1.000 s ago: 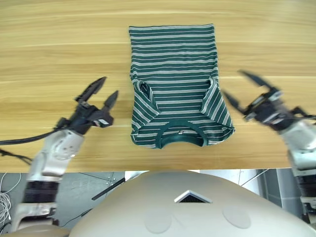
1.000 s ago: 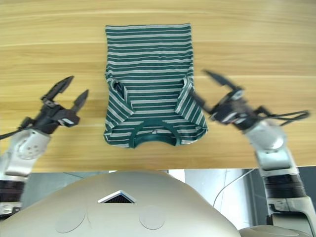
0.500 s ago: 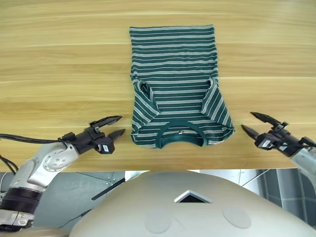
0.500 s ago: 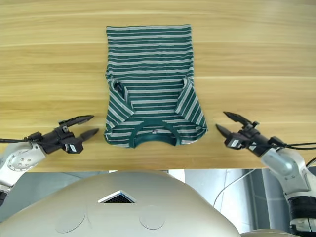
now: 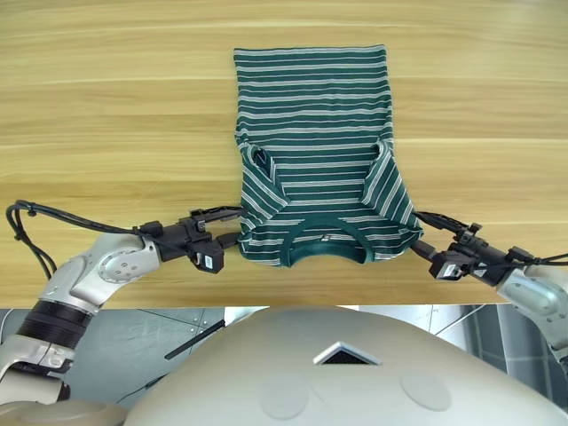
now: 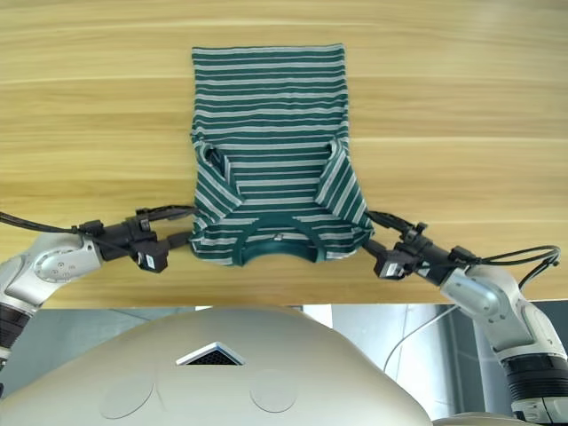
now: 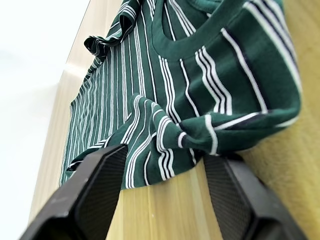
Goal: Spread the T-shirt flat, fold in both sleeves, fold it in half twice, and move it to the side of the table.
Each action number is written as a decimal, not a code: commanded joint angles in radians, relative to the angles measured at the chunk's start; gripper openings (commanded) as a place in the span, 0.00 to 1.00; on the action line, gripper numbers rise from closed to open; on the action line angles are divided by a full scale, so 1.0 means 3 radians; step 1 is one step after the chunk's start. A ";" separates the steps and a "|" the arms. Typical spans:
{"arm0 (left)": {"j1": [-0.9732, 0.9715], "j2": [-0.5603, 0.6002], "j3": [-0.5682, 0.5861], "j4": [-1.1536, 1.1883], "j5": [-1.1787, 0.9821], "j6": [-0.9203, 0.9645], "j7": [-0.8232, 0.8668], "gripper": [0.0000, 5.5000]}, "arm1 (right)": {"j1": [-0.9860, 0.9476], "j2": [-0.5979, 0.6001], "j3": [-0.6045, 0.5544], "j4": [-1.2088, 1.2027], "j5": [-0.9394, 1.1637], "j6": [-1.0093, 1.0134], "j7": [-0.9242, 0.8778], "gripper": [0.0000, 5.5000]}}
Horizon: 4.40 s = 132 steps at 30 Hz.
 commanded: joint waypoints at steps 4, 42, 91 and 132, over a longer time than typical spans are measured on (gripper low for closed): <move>0.0206 0.0089 -0.0278 0.0167 0.0290 0.0063 -0.0265 0.39 | -0.0008 -0.0043 0.0101 0.0151 -0.0175 0.0088 0.0093 0.51; 0.1468 0.0203 0.0314 -0.0717 -0.0478 0.0170 0.0021 0.00 | 0.0938 -0.0126 -0.0371 -0.0595 0.0812 0.0170 0.0431 0.00; -0.2855 -0.2013 0.0810 0.3573 -0.0677 0.0948 0.1209 0.33 | -0.4288 0.1794 0.0973 0.3861 -0.0535 0.0932 -0.1474 0.32; -0.2323 -0.2077 0.1472 0.2514 -0.1354 0.0531 0.1213 0.64 | -0.1848 -0.0887 0.2062 -0.0079 -0.0280 -0.0153 -0.0469 0.65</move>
